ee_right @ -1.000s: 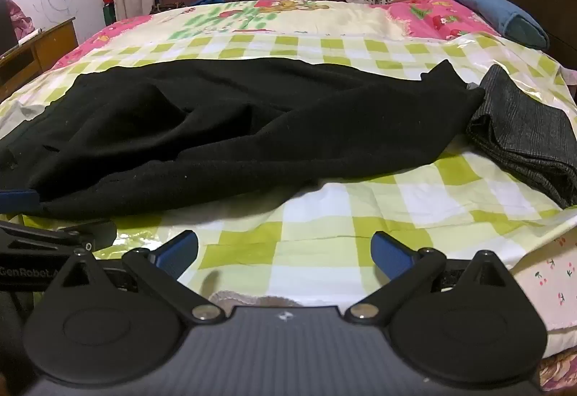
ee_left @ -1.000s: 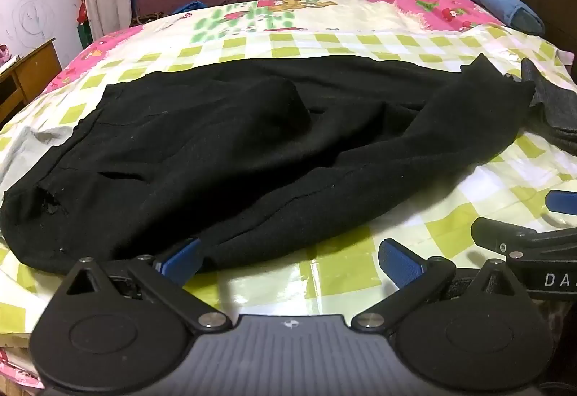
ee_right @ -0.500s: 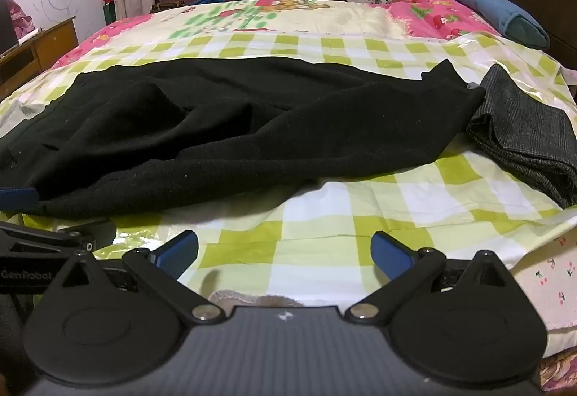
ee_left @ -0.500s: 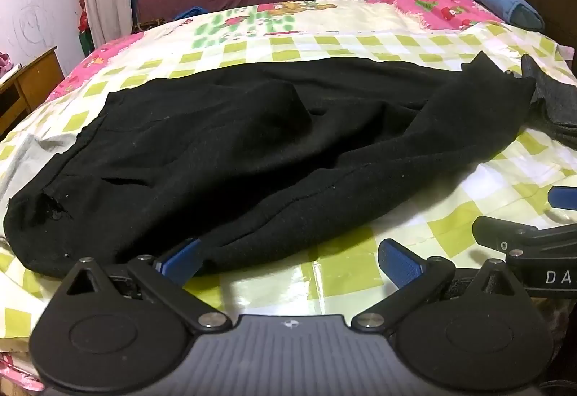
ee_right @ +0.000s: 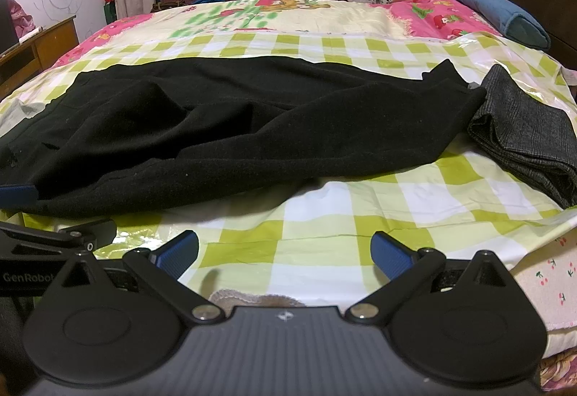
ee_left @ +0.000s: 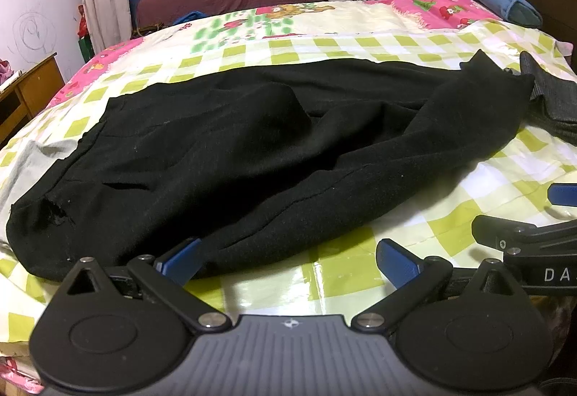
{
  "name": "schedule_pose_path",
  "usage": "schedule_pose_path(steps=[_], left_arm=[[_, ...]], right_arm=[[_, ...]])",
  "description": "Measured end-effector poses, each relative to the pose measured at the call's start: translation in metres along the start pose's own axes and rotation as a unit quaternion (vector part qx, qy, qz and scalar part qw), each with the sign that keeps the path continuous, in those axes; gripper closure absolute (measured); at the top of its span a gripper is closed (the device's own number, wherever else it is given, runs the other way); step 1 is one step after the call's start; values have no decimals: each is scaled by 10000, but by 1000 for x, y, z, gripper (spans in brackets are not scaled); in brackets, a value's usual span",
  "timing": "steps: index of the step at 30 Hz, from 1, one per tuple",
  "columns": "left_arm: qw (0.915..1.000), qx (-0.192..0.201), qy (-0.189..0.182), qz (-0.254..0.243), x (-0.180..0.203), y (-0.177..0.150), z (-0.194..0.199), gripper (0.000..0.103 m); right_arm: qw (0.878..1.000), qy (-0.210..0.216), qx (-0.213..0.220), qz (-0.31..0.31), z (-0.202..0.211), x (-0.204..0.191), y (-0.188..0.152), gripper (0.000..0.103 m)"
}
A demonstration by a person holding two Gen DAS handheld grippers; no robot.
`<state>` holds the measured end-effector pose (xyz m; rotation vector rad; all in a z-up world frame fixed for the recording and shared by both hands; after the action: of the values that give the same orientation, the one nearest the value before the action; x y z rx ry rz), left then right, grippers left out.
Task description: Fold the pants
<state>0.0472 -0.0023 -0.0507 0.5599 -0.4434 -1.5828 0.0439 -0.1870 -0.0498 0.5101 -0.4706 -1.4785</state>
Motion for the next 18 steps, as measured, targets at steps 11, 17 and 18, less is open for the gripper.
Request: schedule_pose_path(steps=[11,17,18], left_arm=[[10000,38,39,-41,0,-1,1,0],[10000,38,47,-51,0,-1,1,0],[10000,35,48,-50,-1,-1,1,0]], right_arm=[[10000,-5,-2,0,1,0,1,2],[10000,8,11,41,1,-2,1,6],[10000,1,14,54,-1,-3,0,6]])
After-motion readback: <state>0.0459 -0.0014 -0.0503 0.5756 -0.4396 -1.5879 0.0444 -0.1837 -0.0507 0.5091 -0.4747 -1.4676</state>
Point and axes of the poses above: each gripper's, at about its wrist camera, not at the fingertips, and z roughly against the way its jaws point, x to its right, y to its top, the point moved 7 cm from there along -z, roughly the way its jaws point, and after that the axes turned 9 degrees about -x, right-handed, at the moved point
